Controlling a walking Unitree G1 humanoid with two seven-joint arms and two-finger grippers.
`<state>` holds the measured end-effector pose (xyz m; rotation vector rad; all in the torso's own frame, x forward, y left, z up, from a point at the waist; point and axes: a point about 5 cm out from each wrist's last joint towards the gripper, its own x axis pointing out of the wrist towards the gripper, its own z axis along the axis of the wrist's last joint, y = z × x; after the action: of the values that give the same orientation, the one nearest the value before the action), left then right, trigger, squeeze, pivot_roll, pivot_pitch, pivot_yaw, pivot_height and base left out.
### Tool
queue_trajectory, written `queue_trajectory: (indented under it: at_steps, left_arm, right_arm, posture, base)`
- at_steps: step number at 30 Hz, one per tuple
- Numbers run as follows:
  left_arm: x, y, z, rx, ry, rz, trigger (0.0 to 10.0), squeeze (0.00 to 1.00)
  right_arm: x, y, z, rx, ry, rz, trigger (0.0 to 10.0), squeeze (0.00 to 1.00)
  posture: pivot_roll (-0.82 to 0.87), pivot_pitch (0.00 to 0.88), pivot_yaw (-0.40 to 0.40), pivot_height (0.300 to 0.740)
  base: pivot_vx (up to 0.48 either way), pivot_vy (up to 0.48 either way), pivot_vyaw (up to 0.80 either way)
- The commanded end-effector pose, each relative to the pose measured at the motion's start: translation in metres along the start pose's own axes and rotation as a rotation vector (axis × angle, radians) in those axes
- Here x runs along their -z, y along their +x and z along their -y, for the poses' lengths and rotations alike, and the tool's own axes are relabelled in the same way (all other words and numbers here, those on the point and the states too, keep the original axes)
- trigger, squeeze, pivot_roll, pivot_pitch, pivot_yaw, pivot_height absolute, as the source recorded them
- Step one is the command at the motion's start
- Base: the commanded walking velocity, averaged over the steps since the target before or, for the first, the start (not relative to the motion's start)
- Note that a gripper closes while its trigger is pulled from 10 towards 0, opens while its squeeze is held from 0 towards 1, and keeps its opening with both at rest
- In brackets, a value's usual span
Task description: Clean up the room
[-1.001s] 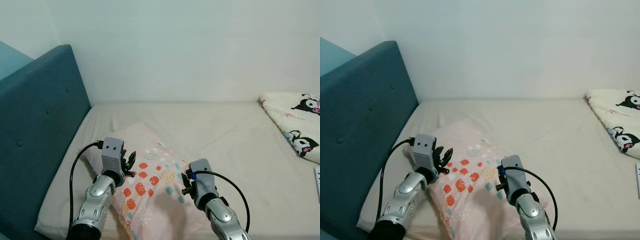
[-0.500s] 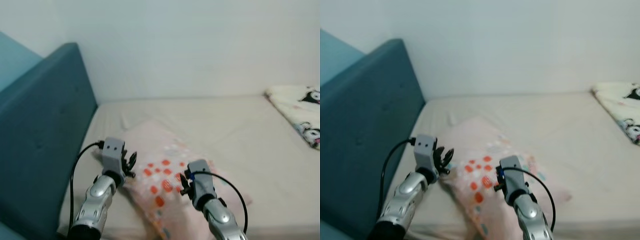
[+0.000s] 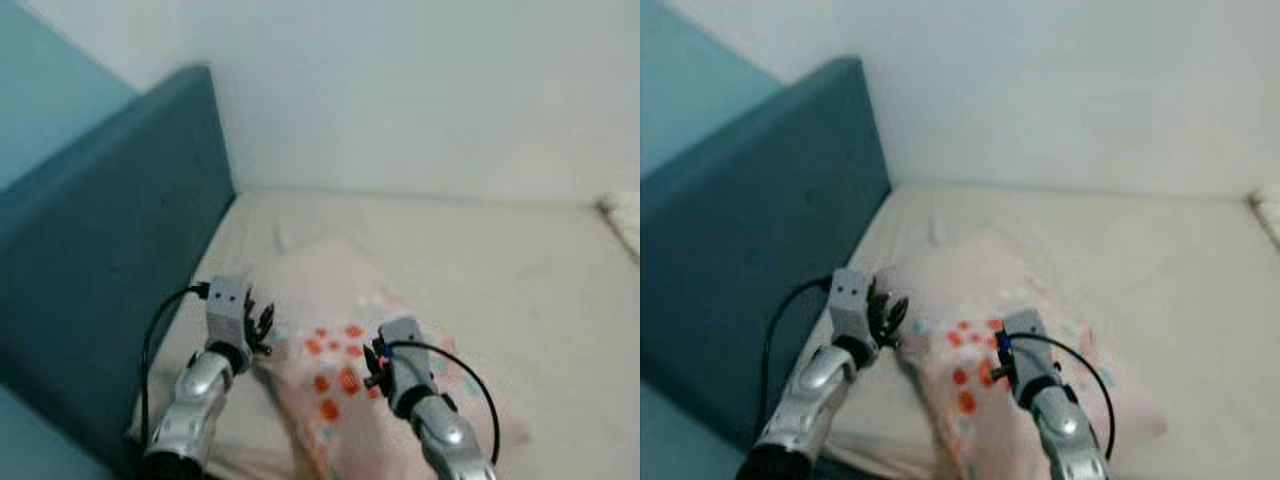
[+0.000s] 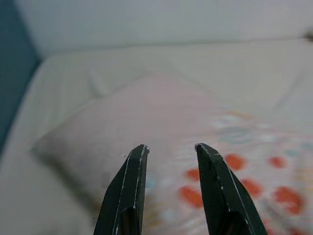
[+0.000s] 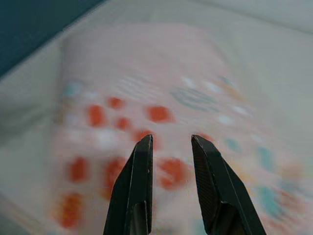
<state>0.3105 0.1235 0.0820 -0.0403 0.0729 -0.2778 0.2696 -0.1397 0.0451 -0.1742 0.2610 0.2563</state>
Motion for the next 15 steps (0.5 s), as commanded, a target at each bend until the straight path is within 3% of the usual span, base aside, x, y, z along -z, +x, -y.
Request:
queue_trajectory:
  at_steps: [1, 7, 15]
  left_arm:
    - [0.002, -0.001, -0.002, -0.012, 0.014, -0.016, 10.0, 0.00]
    - [0.001, -0.003, -0.006, -0.032, -0.018, -0.005, 10.0, 0.00]
    - [0.002, -0.006, -0.006, -0.027, -0.036, -0.013, 10.0, 0.00]
  right_arm:
    - [-0.001, -0.001, -0.002, -0.001, 0.030, 0.006, 10.0, 0.00]
    - [-0.003, -0.001, 0.005, 0.056, 0.051, 0.013, 10.0, 0.00]
    - [-0.001, -0.003, 0.008, 0.078, 0.080, -0.002, 10.0, 0.00]
  posture:
    - [-0.04, 0.000, 0.032, 0.740]
    - [-0.04, 0.000, 0.034, 0.740]
    - [-0.04, 0.009, 0.030, 0.700]
  base:
    - [0.000, 0.000, 0.00]
    - [0.000, 0.000, 0.00]
    - [0.000, 0.000, 0.00]
